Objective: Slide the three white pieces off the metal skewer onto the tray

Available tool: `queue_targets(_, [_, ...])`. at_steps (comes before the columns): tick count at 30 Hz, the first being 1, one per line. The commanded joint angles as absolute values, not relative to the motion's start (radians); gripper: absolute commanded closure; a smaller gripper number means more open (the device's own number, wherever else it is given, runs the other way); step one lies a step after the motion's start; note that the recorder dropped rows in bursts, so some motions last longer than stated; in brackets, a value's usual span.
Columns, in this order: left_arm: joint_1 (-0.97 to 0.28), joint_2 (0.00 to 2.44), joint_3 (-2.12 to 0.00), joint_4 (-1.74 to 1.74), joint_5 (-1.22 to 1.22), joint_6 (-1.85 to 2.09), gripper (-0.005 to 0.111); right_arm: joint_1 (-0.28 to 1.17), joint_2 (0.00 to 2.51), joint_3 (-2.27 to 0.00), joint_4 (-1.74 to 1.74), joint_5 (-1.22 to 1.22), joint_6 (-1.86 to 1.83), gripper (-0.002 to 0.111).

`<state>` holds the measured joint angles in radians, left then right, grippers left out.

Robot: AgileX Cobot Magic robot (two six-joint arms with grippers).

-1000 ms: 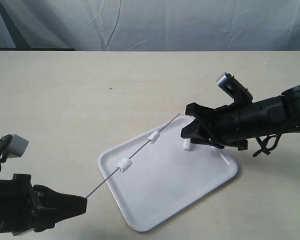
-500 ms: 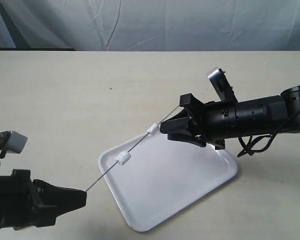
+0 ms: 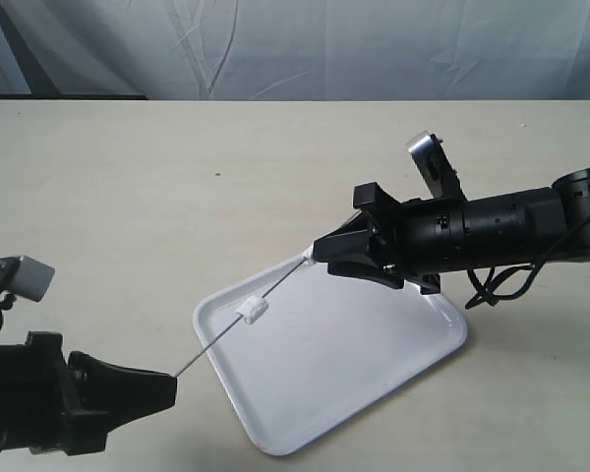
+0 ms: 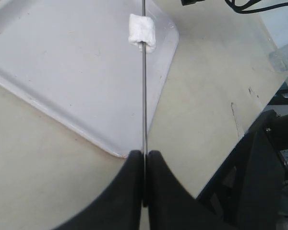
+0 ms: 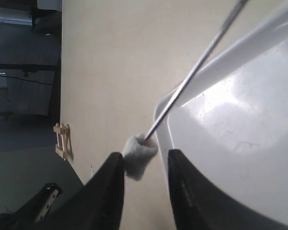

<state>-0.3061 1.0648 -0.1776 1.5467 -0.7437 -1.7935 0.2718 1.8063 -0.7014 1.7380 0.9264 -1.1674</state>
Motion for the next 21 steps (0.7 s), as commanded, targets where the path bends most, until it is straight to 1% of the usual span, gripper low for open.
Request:
queue_targets(1, [-0.311, 1.059, -0.18, 1.517, -0.788, -1.773, 0.107, 0.27, 1.807, -0.704, 1.744, 0.938, -1.176, 0.077])
queue_targets(12, [-0.311, 1.059, -0.18, 1.514, -0.786, -1.771, 0.107, 0.27, 1.807, -0.704, 1.744, 0.951, -1.174, 0.077])
queue_targets(14, [-0.311, 1.059, -0.18, 1.514, -0.784, -1.771, 0.107, 0.27, 1.807, -0.704, 1.744, 0.955, -1.174, 0.078])
queue_targets(16, [-0.311, 1.059, -0.18, 1.514, -0.783, -1.771, 0.107, 0.27, 1.807, -0.704, 1.744, 0.957, -1.174, 0.081])
queue_targets(21, [-0.311, 1.059, -0.18, 1.518, -0.768, -1.769, 0.107, 0.27, 1.807, -0.704, 1.744, 0.959, -1.174, 0.095])
